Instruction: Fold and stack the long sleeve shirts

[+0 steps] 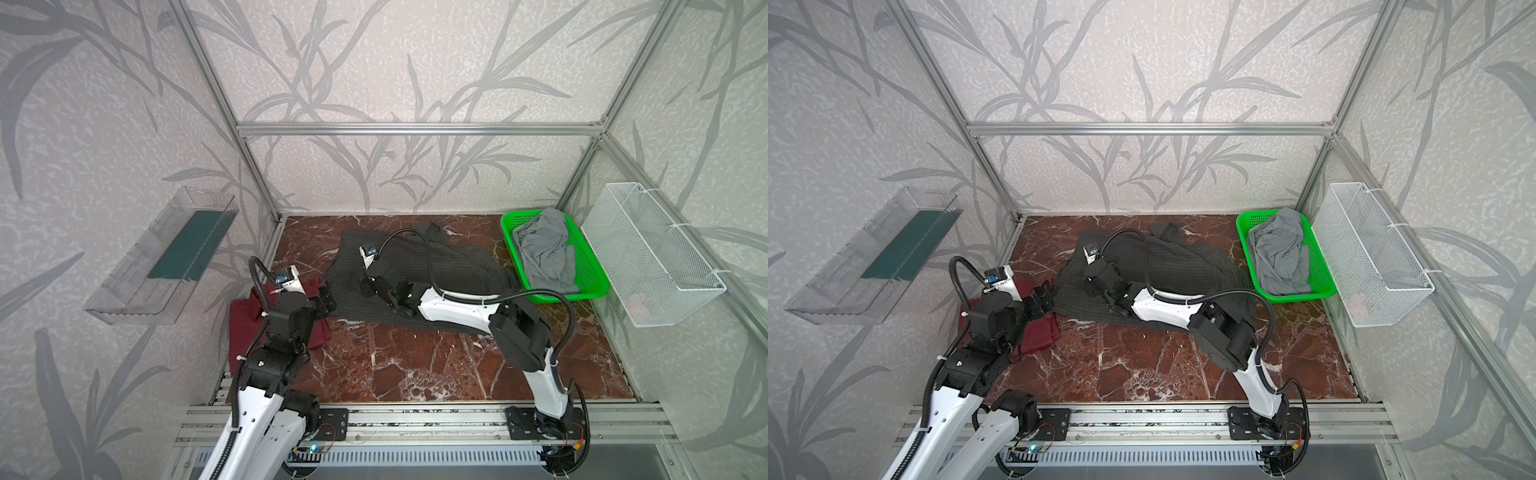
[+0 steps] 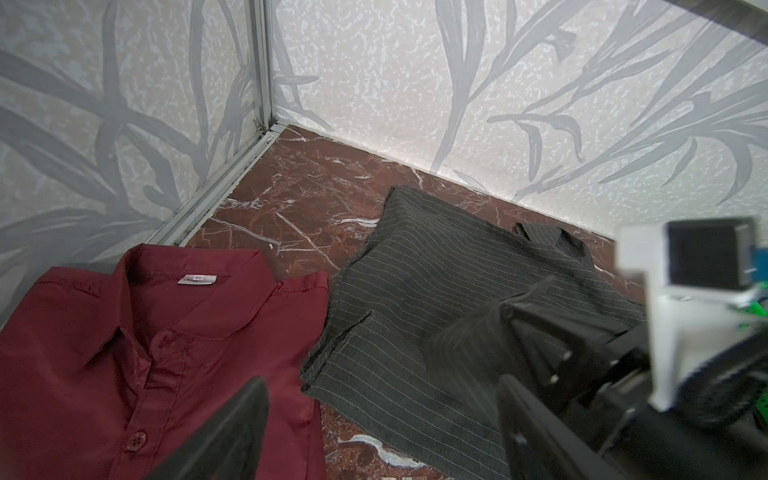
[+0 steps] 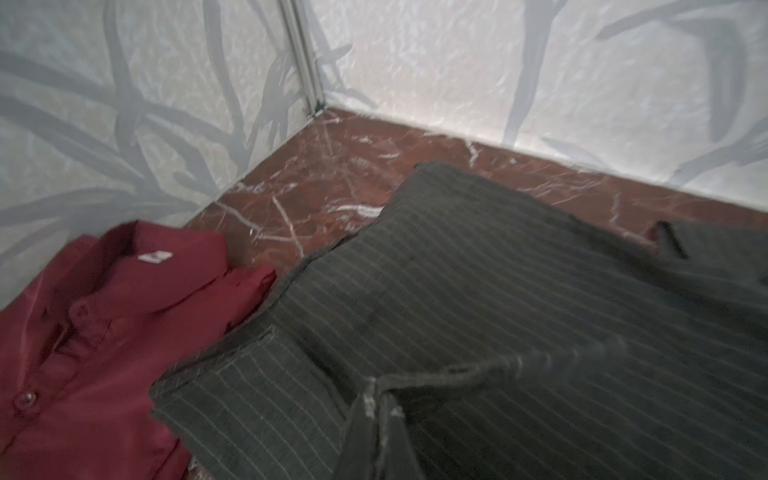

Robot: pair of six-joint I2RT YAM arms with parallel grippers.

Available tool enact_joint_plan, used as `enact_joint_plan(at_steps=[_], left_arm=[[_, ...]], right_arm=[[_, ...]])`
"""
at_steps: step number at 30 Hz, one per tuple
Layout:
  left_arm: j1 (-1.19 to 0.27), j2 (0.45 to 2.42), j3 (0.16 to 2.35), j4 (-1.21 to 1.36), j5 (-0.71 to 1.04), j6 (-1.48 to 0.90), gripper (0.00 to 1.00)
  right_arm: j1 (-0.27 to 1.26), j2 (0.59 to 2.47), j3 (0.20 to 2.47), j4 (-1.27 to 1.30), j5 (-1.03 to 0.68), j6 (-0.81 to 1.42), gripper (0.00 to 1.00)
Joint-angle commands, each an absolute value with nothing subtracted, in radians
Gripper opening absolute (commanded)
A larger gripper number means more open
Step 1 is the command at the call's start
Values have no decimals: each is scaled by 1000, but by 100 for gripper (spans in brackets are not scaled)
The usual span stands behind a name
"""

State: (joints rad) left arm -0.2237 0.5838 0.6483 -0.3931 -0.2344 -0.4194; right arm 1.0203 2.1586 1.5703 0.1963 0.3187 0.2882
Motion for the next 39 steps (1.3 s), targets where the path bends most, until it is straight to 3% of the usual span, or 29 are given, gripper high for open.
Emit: enact_joint_plan(at_steps=[1,10,21,25,33,39], left_arm=[[-227,572,678,-408,-249,-421,88],[-227,560,688,-429,-286,-424,89],[-227,566,698,-450,-318,-431,90],[-227,573,699,-456,-313,-441,90],[-226,617,682,-470,-274,-510,91],[-224,779,729,-559,-224,-567,93]], right_arm=[[1063,2205,1607,161,271,283,19],[1097,2217,1552,257,49,405,46],[1104,2135,1437,281,-6,459,59],[1103,2033,1392,294,-65,433,70],[1049,1829,1195,351,-127,546,73],[930,1651,1068,288,-135,558,73]])
